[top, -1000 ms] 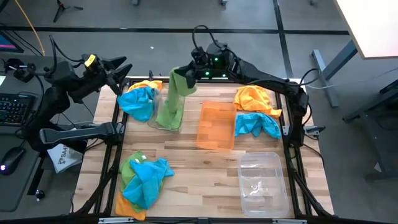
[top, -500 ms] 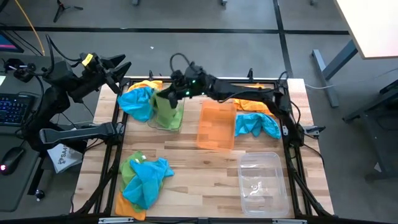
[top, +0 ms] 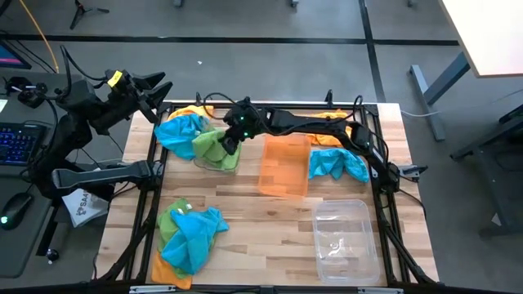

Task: Sort microfiber towel by color & place in baskets
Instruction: Put the top green microfiber cloth into the transparent bin, then put the green microfiber cloth into the transparent bin

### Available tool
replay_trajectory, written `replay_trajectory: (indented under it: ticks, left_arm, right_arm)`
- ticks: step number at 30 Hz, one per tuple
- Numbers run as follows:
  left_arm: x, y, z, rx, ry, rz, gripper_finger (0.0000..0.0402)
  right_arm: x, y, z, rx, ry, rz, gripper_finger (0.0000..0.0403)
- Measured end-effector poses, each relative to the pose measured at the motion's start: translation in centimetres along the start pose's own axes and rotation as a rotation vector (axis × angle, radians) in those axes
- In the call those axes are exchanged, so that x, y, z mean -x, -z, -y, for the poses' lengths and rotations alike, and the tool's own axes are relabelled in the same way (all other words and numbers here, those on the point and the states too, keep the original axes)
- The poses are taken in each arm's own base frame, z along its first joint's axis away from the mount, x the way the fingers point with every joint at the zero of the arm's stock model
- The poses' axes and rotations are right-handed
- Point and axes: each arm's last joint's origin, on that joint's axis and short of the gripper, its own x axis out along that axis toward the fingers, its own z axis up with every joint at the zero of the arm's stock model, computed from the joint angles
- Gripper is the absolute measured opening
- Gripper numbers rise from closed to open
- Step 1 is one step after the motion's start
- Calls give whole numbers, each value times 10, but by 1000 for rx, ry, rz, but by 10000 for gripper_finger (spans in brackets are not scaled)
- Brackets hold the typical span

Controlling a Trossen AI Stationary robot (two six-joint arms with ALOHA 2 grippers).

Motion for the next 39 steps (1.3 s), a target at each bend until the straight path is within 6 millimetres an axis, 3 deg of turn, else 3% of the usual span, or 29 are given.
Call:
replay_trajectory:
  ticks: [4,8,13,16,21,25,28,32,39]
  left_arm:
    - [0,0,0,0,0,0,215]
    - [0,0,0,11,0,-2,215]
    - [0,3,0,42,-5,-27,215]
    - [0,8,-1,15,2,-80,215]
    - [0,26,0,62,110,-300,215]
    - [-6,54,2,114,165,-624,215]
    - [-7,75,8,188,199,-904,215]
    - [3,96,17,262,105,-1234,215]
    - [21,111,46,363,-45,-1362,215]
  right_arm:
    - [22,-16,-5,88,16,15,247]
    - [48,-32,-6,168,2,-8,305]
    - [79,-46,-8,206,28,-97,325]
    - [98,-44,-8,239,58,-228,326]
    - [120,-24,-5,228,90,-521,326]
    - [133,-7,-3,204,113,-669,326]
    - [148,3,-3,204,141,-698,326]
    - [172,21,-1,151,202,-696,326]
    - [209,73,7,-12,266,-562,326]
